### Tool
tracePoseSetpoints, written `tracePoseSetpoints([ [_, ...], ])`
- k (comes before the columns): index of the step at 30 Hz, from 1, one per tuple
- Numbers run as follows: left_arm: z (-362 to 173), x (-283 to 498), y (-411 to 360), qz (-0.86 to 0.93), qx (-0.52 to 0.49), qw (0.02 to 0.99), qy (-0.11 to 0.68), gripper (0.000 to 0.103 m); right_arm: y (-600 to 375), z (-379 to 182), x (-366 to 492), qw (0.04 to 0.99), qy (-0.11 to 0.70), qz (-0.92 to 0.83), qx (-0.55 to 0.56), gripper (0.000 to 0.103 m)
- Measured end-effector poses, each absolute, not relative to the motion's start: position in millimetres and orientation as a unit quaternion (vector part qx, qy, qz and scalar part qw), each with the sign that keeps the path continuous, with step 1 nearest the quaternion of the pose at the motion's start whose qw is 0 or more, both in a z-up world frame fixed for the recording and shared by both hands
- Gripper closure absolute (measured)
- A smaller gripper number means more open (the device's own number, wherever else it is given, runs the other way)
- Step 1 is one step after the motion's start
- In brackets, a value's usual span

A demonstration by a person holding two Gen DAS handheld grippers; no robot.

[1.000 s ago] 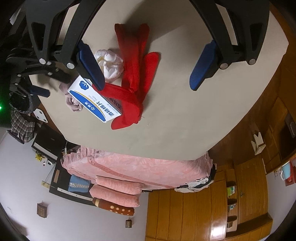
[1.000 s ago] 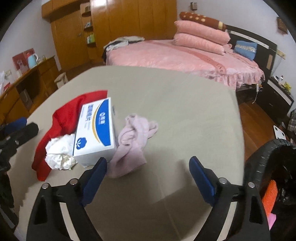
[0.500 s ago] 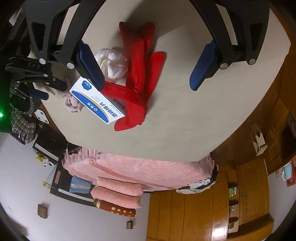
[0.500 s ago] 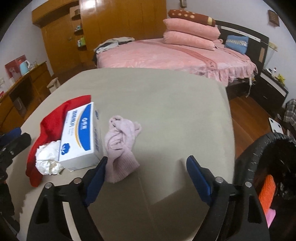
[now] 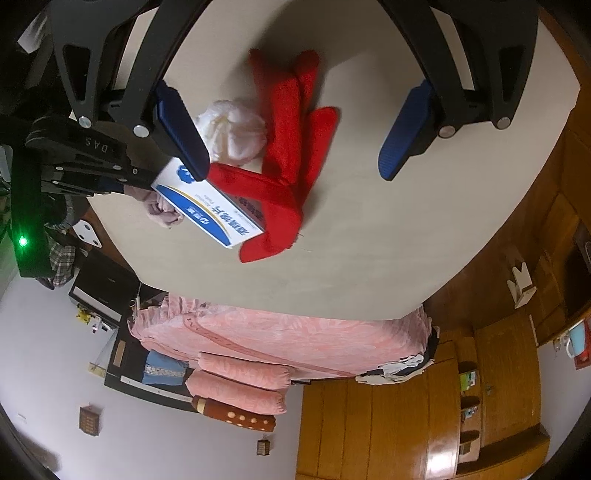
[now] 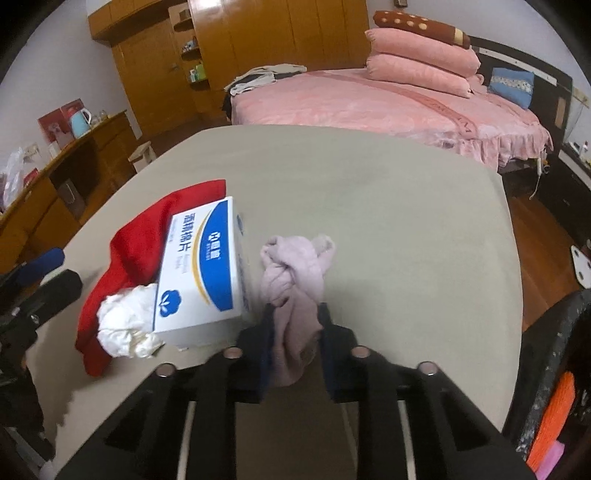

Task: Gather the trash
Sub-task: 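Grasp the white tissue with the left gripper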

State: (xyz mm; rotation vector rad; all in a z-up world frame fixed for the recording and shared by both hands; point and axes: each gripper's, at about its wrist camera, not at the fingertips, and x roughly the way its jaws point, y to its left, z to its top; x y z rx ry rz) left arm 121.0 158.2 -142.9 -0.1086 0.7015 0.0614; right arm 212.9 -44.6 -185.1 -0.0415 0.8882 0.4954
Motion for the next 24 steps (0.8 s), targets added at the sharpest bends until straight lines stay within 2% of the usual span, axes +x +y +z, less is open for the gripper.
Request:
tracePoseSetpoints([
  [4,-145,116,148,0.017,-0.054,0.937,0.345,0.02,-56,-182,206,0.879,0.424,0.218,-0.012,0.082],
  [10,-156,120,128,-0.006,-0.051,0.931,0.361,0.036,-70,-185,199,0.879,0.432,0.202,-0.011,0.082],
  [14,-160,125,119,-0.015,-0.05,0.928,0.369,0.045,-72,-188,202,0.878,0.435,0.199,-0.002,0.076],
  [22,-179,143,115,-0.021,-0.06,0.912,0.406,0.048,-69,-194,204,0.878,0.435,0.199,-0.011,0.068],
  [24,-183,146,117,-0.02,-0.067,0.908,0.413,0.052,-69,-195,204,0.878,0.435,0.199,-0.012,0.067],
])
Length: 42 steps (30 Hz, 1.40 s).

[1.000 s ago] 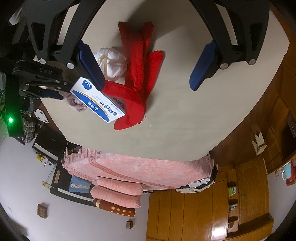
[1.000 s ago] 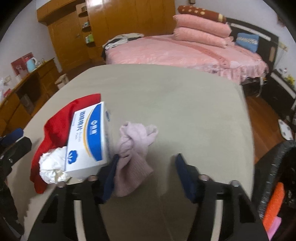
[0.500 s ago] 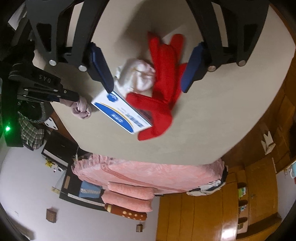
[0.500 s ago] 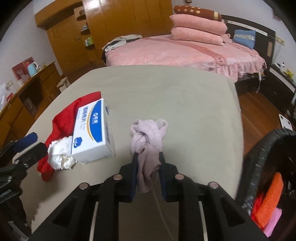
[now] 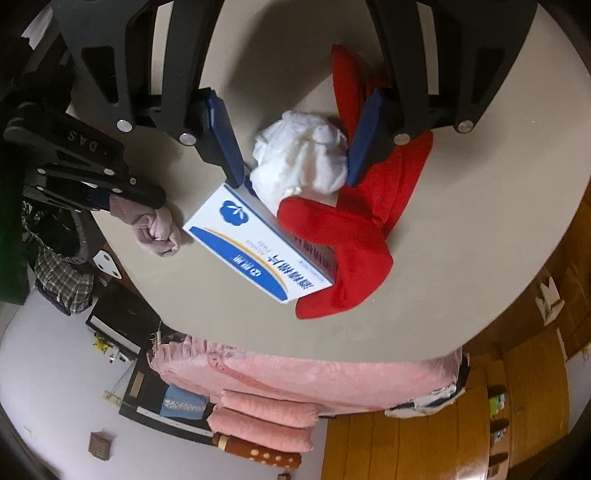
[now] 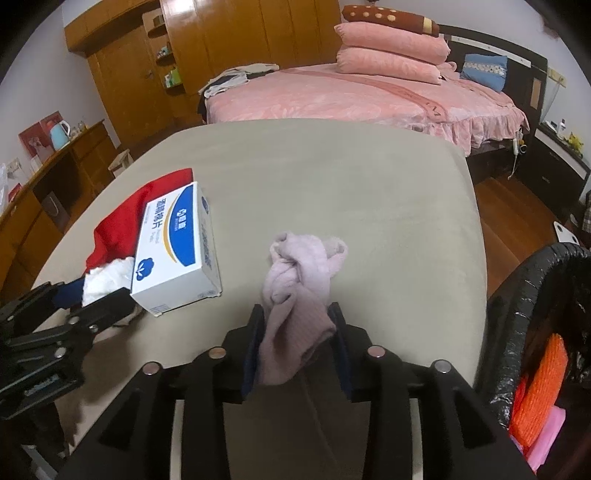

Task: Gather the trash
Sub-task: 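Grasp the white tissue with the left gripper, then carry the white tissue and pink sock over the bin with both grippers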

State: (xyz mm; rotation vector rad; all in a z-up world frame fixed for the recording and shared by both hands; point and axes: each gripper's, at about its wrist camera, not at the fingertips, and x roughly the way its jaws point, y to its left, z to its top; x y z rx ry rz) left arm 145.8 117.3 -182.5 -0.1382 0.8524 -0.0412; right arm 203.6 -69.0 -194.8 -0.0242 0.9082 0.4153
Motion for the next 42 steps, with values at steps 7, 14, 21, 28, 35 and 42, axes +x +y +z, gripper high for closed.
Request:
tracePoseSetpoints([
  [7,-168,134,120,-0.029,-0.064,0.915,0.396,0.066,-73,-195,199,0.877,0.435,0.202,-0.005,0.078],
  [14,-162,111,109,-0.049,-0.048,0.915,0.397,0.06,-86,-189,188,0.877,0.431,0.21,-0.002,0.076],
  [21,-176,126,113,-0.042,-0.067,0.906,0.416,0.055,-89,-189,198,0.881,0.429,0.201,0.007,0.06],
  [28,-172,126,113,-0.04,-0.065,0.91,0.407,0.073,-72,-192,216,0.877,0.436,0.2,-0.016,0.06],
  [35,-158,117,110,-0.043,-0.063,0.919,0.386,0.075,-67,-192,211,0.876,0.435,0.204,-0.035,0.072],
  [42,-132,111,104,-0.045,-0.065,0.93,0.36,0.075,-86,-163,192,0.888,0.409,0.211,-0.007,0.072],
])
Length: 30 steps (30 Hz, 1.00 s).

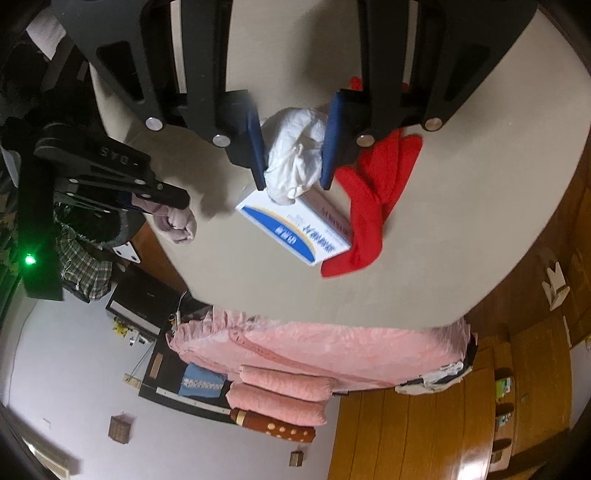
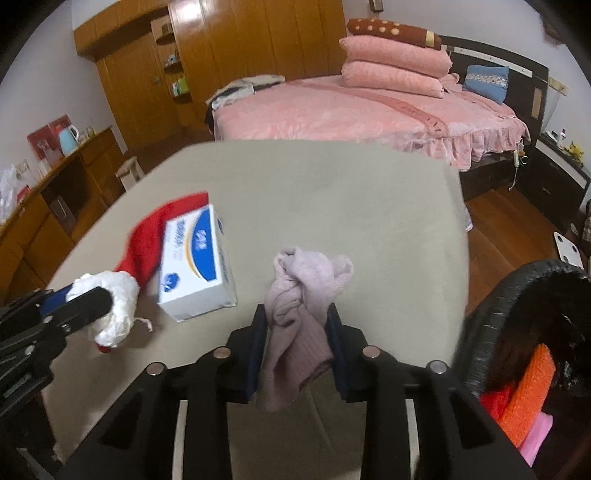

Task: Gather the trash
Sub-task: 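Carry the white tissue and pink sock over the bin with both grippers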

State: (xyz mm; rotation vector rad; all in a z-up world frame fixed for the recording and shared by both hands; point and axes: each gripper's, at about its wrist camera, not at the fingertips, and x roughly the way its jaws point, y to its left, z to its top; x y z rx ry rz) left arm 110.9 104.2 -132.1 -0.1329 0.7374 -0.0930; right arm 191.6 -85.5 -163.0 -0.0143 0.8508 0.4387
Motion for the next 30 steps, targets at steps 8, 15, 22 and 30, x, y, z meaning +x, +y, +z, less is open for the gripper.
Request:
tracePoseSetpoints([
  [8,-106,109,85,-0.053,-0.057,0.939,0.335,0.075,-108,-123,173,0.905,0.372,0.206,0.011,0.072],
  [15,-88,108,65,-0.068,-0.052,0.944,0.319,0.075,-131,-91,154,0.92,0.337,0.199,0.016,0.072],
  [22,-76,105,36,-0.095,-0.043,0.946,0.306,0.075,-160,-70,136,0.932,0.314,0.181,0.023,0.072],
  [30,-71,105,-2,-0.137,-0.036,0.942,0.303,0.075,-198,-59,118,0.944,0.295,0.144,0.02,0.072],
])
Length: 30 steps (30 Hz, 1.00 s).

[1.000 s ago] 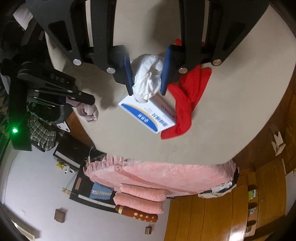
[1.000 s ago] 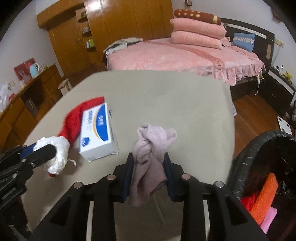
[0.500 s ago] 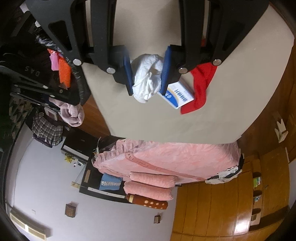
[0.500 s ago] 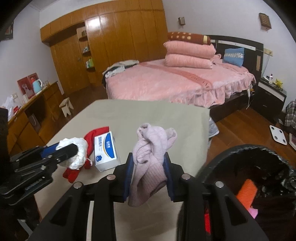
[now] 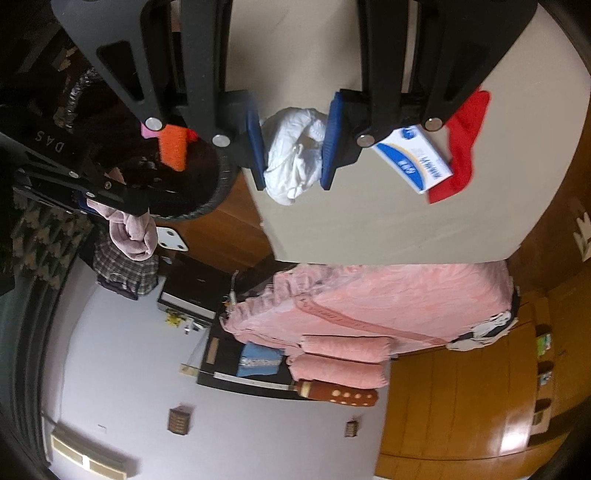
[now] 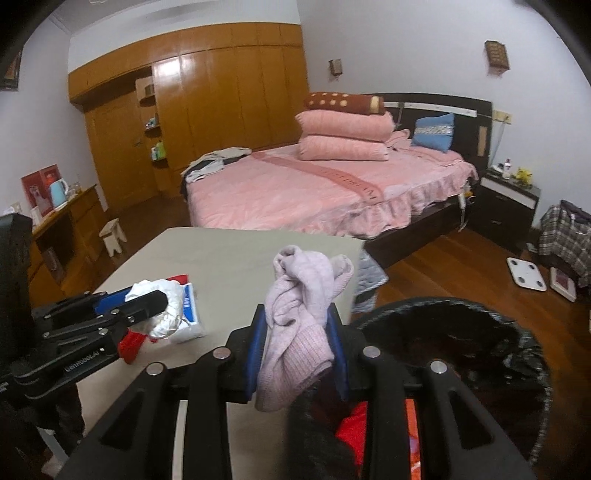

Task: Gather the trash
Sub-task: 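Carry the white tissue and pink sock over the bin with both grippers, then open both grippers to drop the white tissue and pink sock into the bin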

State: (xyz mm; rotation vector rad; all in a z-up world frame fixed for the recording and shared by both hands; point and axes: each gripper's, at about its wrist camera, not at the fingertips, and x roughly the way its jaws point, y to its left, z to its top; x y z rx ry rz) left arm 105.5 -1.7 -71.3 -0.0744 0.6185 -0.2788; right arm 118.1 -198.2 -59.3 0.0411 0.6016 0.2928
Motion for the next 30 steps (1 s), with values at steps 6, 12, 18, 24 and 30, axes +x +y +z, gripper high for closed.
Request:
tracePoseSetpoints([
  [6,-70,109,-38,-0.175,-0.02,0.937,0.301,0.075,-236,-62,112,0.948,0.297,0.106,0.033,0.072],
  [12,-73,117,-77,-0.214,-0.005,0.929,0.302,0.075,-272,-69,105,0.949,0.305,0.065,0.04,0.072],
  [18,-77,125,-115,-0.25,0.003,0.919,0.303,0.075,-305,-76,100,0.948,0.312,0.031,0.047,0.072],
  [24,-83,134,-152,-0.279,0.013,0.91,0.306,0.075,-330,-81,97,0.948,0.313,0.008,0.052,0.072],
  [30,-88,141,-171,-0.3,0.009,0.901,0.314,0.064,-344,-88,96,0.947,0.316,-0.007,0.052,0.069],
])
